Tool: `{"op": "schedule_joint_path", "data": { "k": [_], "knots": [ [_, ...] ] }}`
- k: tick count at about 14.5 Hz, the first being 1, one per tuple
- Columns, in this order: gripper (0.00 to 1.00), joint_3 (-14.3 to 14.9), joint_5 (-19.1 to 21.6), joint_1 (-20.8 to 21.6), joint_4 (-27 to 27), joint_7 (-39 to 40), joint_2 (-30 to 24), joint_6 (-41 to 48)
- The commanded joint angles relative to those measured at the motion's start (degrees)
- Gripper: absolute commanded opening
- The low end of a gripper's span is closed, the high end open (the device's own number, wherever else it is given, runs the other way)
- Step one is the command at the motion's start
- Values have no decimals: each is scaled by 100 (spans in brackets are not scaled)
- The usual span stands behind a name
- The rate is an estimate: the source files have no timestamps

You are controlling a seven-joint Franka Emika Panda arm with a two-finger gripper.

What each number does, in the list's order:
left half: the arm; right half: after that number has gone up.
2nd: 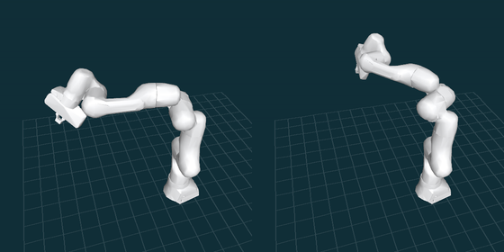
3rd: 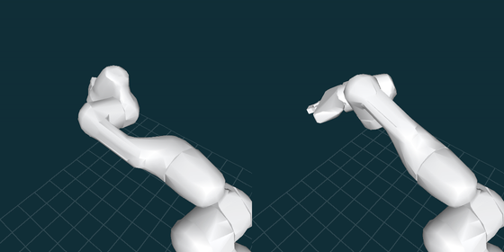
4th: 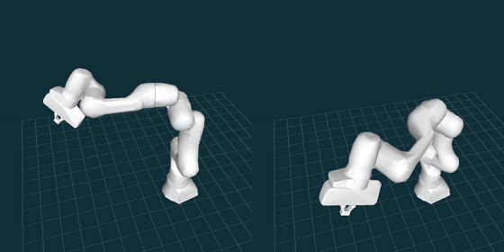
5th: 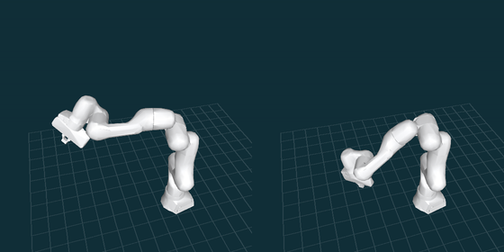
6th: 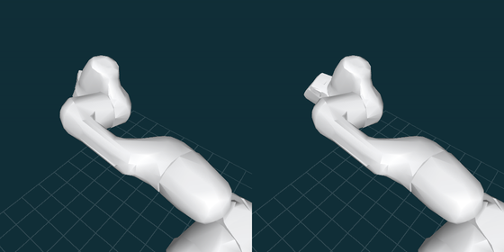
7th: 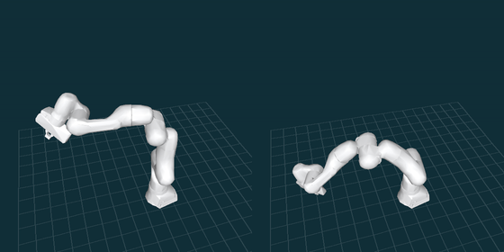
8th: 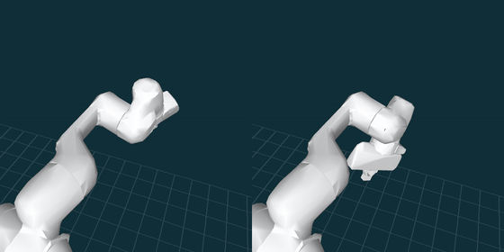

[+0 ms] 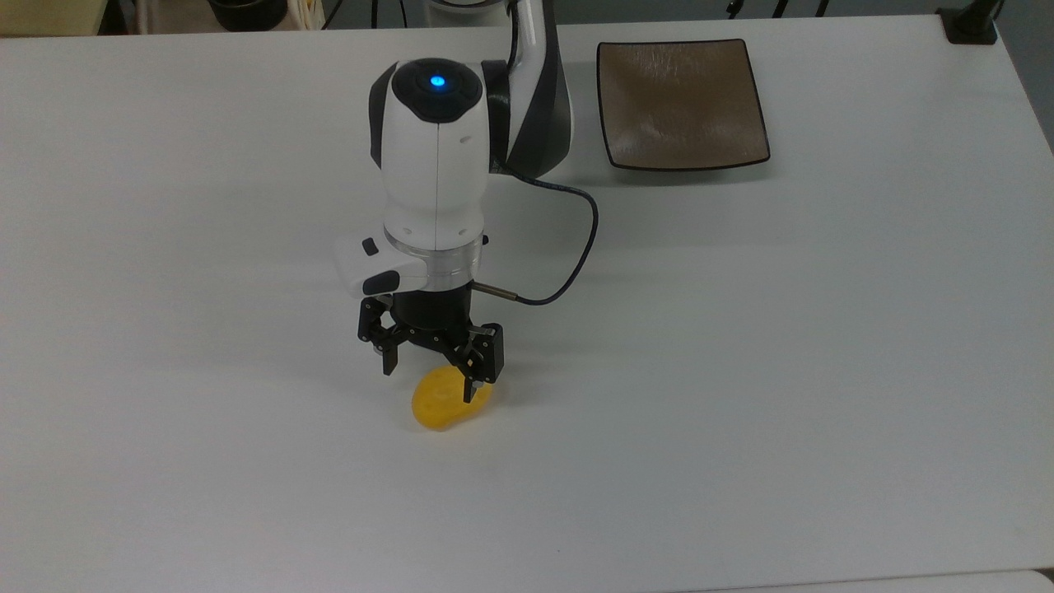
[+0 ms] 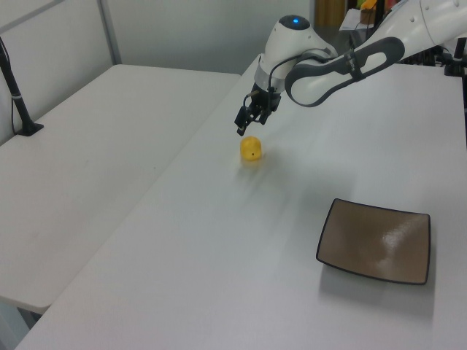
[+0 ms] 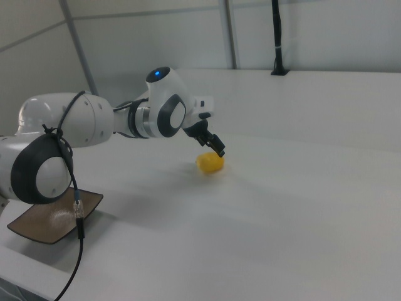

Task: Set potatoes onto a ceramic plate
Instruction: 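Close the gripper around the yellow potato, then lift the held potato up off the table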

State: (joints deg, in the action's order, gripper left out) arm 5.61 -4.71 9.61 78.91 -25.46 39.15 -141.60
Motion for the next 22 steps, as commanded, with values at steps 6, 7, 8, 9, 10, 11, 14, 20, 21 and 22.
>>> {"op": "schedule_joint_path", "data": {
  "k": [6, 7, 8, 9, 10, 11, 14, 20, 21, 22],
  "knots": [
    [100, 11, -268, 94, -69, -222, 453, -552],
    [100, 11, -268, 94, -78, -275, 532, -605],
    [100, 11, -268, 94, -95, -292, 559, -614],
    [100, 2, -268, 103, -78, -293, 567, -614],
    [100, 2, -268, 103, -69, -293, 568, -623],
    [95, -7, -268, 103, -69, -293, 568, -614],
    [65, -16, -268, 103, -69, -284, 559, -614],
    [13, -16, -259, 94, 36, -293, 366, -579],
    [11, -16, -259, 94, 71, -284, 313, -579],
    [9, -16, -259, 68, 80, -284, 191, -562]
  ]
}}
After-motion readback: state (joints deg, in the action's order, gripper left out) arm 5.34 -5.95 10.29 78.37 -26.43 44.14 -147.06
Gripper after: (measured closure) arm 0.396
